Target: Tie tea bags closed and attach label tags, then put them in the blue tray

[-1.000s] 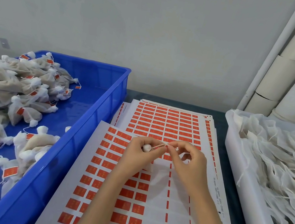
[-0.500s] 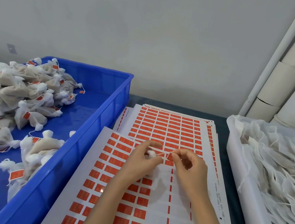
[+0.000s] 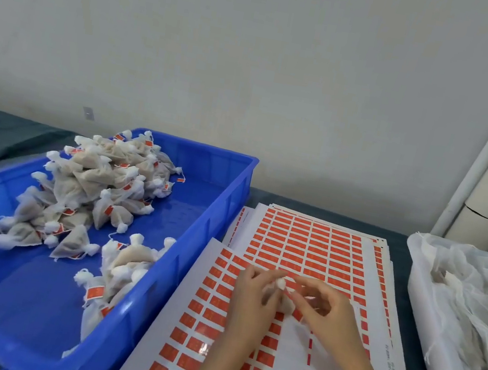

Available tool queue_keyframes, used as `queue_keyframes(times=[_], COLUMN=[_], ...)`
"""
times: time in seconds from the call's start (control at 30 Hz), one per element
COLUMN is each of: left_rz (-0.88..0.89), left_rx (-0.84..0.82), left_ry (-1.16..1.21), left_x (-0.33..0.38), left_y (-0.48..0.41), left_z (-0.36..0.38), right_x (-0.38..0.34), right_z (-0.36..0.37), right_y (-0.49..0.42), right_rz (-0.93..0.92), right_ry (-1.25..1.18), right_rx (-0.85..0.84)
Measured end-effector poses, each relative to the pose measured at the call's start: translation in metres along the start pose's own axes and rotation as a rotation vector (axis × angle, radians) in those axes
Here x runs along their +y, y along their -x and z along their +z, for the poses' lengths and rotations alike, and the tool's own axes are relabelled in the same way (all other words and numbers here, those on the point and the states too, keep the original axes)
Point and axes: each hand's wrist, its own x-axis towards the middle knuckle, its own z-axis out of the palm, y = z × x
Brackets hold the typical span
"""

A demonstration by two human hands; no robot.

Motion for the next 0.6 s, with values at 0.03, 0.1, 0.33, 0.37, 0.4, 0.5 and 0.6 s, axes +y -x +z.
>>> queue_keyframes(times=[0.03,0.1,0.33,0.37,0.4,0.5,0.6], left_rz=[0.012,0.026,0.249,0.298,0.337,0.382,0.208], left_rx=[0.026,0.067,0.205,0.242,0.291,0.453,0.498], left_ry=[-0.012,-0.018,-0.128,-0.162,-0.194,-0.285,-0.353], left_x=[0.002,0.008,0.06,0.069,0.077,0.09,0.089], left_y=[0.005,0.015,0.063,0.07,0.078,0.096,0.103], left_z=[-0.002,-0.01,-0.094,-0.111,-0.129,-0.181,-0.226], right_x=[-0.003,-0.013,-0.095,-0.113,-0.13,-0.172,-0.194], right_z=[0.002,0.005,0.019,0.023,0.029,0.056,0.091], right_y=[-0.001,0.0,0.016,0.021,0.027,0.041,0.047], right_rz=[-0.004,0.002,-0.191,-0.253,-0.319,-0.506,-0.548], right_ry=[0.013,0.072,0.081,0.05,0.004,-0.125,-0.123], right_rx=[-0.077,-0.177,-0.225,-0.216,-0.213,-0.252,-0.342])
